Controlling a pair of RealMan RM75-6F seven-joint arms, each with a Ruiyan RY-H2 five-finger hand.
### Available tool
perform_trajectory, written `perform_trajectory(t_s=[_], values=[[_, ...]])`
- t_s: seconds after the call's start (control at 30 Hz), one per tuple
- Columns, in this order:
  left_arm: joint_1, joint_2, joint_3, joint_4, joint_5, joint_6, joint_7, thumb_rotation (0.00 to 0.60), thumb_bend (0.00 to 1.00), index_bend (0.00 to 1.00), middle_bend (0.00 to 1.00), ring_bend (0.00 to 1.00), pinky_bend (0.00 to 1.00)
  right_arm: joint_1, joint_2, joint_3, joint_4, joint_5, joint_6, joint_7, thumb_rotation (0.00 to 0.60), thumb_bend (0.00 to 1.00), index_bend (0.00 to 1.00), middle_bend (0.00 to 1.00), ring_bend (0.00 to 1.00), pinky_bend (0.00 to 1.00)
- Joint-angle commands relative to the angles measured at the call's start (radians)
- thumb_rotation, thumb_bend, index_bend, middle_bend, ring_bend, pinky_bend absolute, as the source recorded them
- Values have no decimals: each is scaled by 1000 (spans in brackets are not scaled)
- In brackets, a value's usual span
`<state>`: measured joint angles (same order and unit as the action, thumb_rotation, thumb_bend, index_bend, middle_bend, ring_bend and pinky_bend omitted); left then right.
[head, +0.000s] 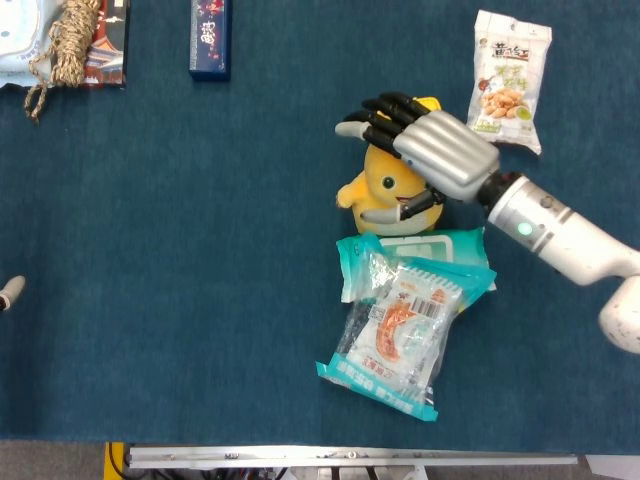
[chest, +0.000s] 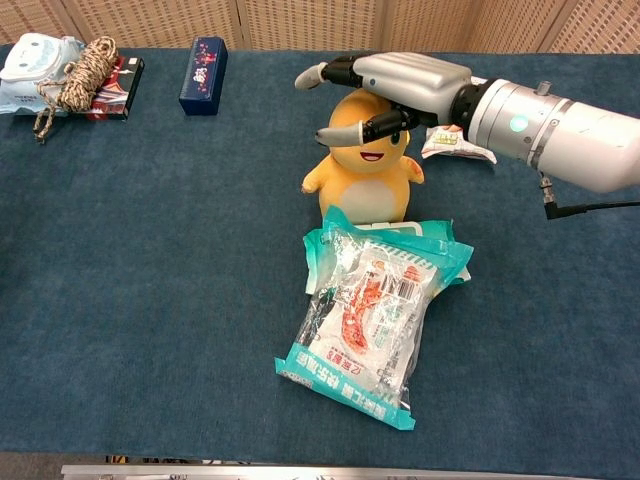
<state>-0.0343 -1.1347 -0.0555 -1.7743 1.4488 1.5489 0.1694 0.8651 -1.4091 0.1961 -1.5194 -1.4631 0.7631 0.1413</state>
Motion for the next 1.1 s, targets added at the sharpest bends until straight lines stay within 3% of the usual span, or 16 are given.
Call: perform_trajectory(t_s=[0.03, 0.47, 0.83, 1.1], values=[[0, 0, 0, 1, -1, 0, 0, 600, 5, 187, 124, 86, 0, 8, -11, -4, 13, 6, -8, 3, 84, 0, 133, 144, 0, 0], [0, -3, -1, 3, -2, -3, -3, 600, 4, 187, 124, 86, 0, 7, -23, -26, 87, 64, -12, -12, 84, 0, 132, 146, 0, 0], [-1, -4, -3, 3, 1, -3, -4, 600, 5, 187, 124, 86, 0, -2, 12, -12, 38, 62, 42, -8, 83, 0, 133, 148, 0, 0], [3, -1, -3, 4, -3, 0, -9, 600, 4, 187, 124, 86, 0, 24, -14, -10, 29, 44, 41, -4, 84, 0, 132, 150, 0, 0]])
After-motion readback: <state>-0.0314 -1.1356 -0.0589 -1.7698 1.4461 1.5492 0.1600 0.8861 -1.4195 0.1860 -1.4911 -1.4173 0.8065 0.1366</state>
